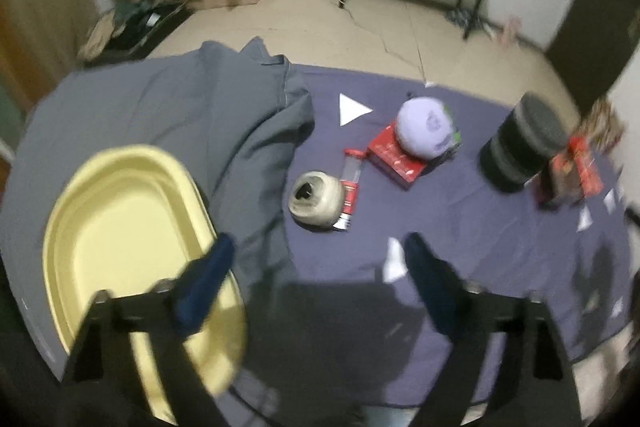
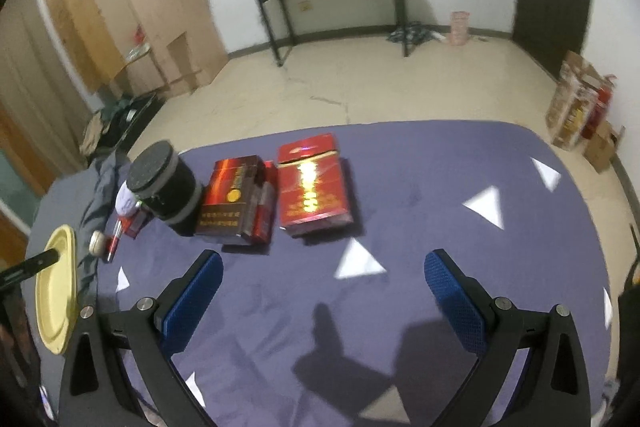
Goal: Organize rigid objects
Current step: 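Grasp the silver tin with the left tool while the right tool grasps a red pack, then carry both items to the yellow tray and release them inside, then grasp the red bottle with the left tool while the right tool grasps the black cylinder, then release the bottle and cylinder into the yellow tray, then grasp the lavender plush with the left tool while the right tool grasps the dark pack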
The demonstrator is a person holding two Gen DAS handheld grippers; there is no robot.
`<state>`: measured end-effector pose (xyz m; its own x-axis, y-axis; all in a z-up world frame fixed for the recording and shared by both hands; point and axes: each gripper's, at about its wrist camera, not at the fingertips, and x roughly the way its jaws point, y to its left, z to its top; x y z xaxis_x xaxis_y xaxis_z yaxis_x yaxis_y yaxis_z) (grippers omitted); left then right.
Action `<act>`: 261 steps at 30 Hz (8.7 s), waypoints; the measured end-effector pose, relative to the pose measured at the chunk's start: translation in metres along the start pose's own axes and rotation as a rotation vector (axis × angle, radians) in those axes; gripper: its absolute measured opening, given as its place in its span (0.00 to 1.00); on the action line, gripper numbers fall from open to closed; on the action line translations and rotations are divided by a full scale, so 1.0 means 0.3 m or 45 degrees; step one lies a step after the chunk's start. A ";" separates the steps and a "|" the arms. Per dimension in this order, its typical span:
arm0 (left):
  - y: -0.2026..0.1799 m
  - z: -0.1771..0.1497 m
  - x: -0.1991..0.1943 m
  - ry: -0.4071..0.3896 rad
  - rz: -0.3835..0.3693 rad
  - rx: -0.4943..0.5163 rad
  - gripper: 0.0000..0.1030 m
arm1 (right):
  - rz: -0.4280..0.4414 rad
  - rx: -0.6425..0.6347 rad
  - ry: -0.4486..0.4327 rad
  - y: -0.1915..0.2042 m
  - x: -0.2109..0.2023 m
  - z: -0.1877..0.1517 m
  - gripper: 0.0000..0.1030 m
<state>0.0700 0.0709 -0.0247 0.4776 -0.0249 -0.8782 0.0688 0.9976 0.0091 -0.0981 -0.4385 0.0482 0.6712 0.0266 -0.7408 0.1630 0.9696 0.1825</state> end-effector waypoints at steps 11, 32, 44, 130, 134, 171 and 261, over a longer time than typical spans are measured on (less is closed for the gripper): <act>0.065 0.051 0.237 0.103 -0.112 0.009 0.52 | -0.006 -0.108 0.048 0.060 0.234 0.089 1.00; 0.025 0.068 0.249 -0.032 -0.217 0.008 0.51 | 0.018 -0.119 0.029 0.011 0.339 0.103 0.67; -0.006 0.080 0.255 -0.035 -0.194 0.085 0.51 | -0.003 -0.141 0.035 0.031 0.342 0.109 0.61; 0.024 0.091 0.362 0.006 -0.063 0.188 0.71 | 0.264 -0.196 0.027 0.680 0.248 0.016 1.00; -0.002 0.091 0.370 0.003 -0.132 0.186 0.42 | 0.260 -0.263 0.010 0.545 0.284 0.117 1.00; 0.803 -0.393 0.095 0.084 0.075 -0.157 0.23 | 0.632 -0.918 0.217 1.823 0.450 -0.267 0.66; 0.939 -0.224 0.065 -0.061 -0.016 -0.389 0.55 | 0.651 -0.943 0.238 1.568 0.271 -0.485 0.56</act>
<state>0.0398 0.3557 -0.0714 0.5198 -0.0333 -0.8537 -0.1879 0.9703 -0.1523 -0.0722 0.0551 -0.0203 0.3957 0.4712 -0.7883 -0.6698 0.7353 0.1033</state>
